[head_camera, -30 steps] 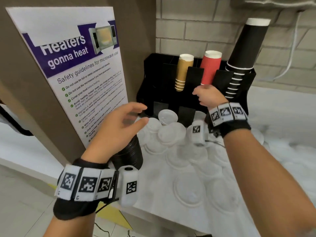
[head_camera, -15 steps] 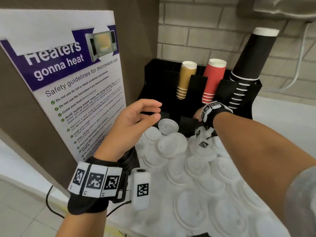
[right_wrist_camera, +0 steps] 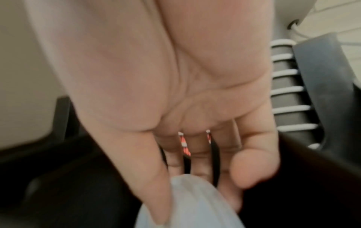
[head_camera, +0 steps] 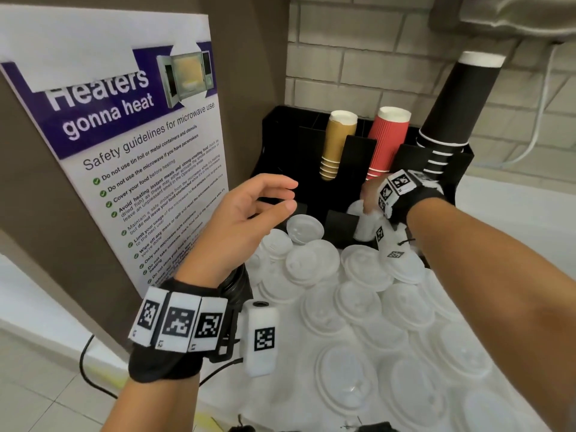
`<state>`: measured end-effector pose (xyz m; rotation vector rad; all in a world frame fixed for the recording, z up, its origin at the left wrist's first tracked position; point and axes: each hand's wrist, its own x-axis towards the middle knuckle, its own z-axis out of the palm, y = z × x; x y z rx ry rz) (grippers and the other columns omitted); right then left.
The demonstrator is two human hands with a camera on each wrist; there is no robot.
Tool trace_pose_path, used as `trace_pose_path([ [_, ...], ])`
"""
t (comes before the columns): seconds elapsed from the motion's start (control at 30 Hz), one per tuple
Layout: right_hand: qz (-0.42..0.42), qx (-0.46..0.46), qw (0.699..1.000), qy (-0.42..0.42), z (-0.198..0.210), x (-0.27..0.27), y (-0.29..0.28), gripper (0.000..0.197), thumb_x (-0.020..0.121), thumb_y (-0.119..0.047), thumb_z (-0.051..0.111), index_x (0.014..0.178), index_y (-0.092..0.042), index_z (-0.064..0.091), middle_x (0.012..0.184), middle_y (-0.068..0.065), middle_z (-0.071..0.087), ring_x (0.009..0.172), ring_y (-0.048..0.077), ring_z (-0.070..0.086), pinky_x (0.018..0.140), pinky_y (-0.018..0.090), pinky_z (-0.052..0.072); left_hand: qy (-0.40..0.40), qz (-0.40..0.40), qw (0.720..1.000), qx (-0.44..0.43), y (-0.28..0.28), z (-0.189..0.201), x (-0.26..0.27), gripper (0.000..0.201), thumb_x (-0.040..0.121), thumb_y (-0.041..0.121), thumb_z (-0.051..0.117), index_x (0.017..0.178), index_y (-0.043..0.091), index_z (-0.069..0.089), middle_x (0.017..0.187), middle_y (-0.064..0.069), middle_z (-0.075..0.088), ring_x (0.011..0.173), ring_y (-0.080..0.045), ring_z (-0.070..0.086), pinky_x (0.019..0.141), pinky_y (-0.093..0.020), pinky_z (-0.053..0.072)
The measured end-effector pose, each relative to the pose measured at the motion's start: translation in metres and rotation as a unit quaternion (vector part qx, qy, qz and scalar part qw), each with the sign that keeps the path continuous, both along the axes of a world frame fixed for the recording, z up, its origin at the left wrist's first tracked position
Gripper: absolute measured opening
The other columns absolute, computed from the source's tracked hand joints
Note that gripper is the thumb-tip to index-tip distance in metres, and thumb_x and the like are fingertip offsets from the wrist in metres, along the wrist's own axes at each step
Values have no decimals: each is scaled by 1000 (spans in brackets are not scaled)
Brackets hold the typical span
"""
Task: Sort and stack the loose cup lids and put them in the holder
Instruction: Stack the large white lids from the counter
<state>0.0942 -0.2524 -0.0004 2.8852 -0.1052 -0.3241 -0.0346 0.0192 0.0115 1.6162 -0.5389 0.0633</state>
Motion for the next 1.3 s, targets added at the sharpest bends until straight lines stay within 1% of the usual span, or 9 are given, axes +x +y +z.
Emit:
trace_pose_path([
  [0.2,-49,277,951,-126,61,-46,-10,39,94,-8,44,132,-18,48,124,15,54,105,31,55,82,36,47,41,69,997,-23,-19,-11,0,45,79,41,68,122,41,54,123,14,57,109,-4,59,91,-28,48],
  [0.3,11,591,804,-73,66,-99,3,35,95,-4,46,120,-28,51,120,15,57,102,24,59,78,37,55,122,76,985,-96,-36,-10,-5,59,79,51,68,132,40,44,130,10,51,117,-6,55,94,-33,49],
  [0.4,97,721,686,27,47,-137,23,40,95,0,45,130,-20,48,111,23,57,94,27,58,76,38,54,266,-16,947,-179,-48,-8,-9,59,65,67,56,119,43,57,127,3,61,119,-20,58,92,-42,52],
  [0.53,72,684,726,-4,22,-155,43,39,96,-1,48,132,-16,47,119,17,59,102,25,61,86,41,54,383,-130,877,-258,-58,-14,-13,67,71,61,53,129,28,53,126,-6,65,107,-25,66,88,-50,54],
  [0.7,118,598,786,-107,8,-171,51,61,73,-34,79,126,-43,50,125,-22,51,115,-1,52,95,26,49,401,-139,869,-254,-65,-27,-15,47,93,56,38,115,23,63,104,-8,72,90,-22,71,82,-48,54],
  [0.77,144,557,808,-132,0,-173,55,70,68,-35,84,128,-40,49,122,-21,52,116,0,48,97,27,47,414,-151,857,-268,-68,-29,-17,51,96,55,34,113,17,65,100,-8,73,87,-22,72,70,-42,60],
  [0.83,129,563,801,-158,-4,-173,58,71,65,-33,85,127,-38,51,118,-19,52,112,1,49,93,33,51,420,-144,851,-279,-71,-30,-19,53,97,54,33,119,15,62,107,-9,72,92,-22,72,67,-39,60],
  [1.0,117,590,781,-171,-10,-174,56,64,64,-26,86,120,-34,54,115,-16,54,111,7,53,84,40,56,418,-136,858,-266,-73,-33,-18,64,97,58,27,144,17,43,141,-13,54,127,-32,53,87,-46,52],
  [1.3,122,600,776,-149,-9,-169,56,67,67,-26,84,125,-35,52,120,-10,53,111,6,54,87,35,55,392,-165,866,-261,-70,-40,-11,55,82,56,47,119,19,66,118,-10,69,98,-26,70,78,-40,58],
])
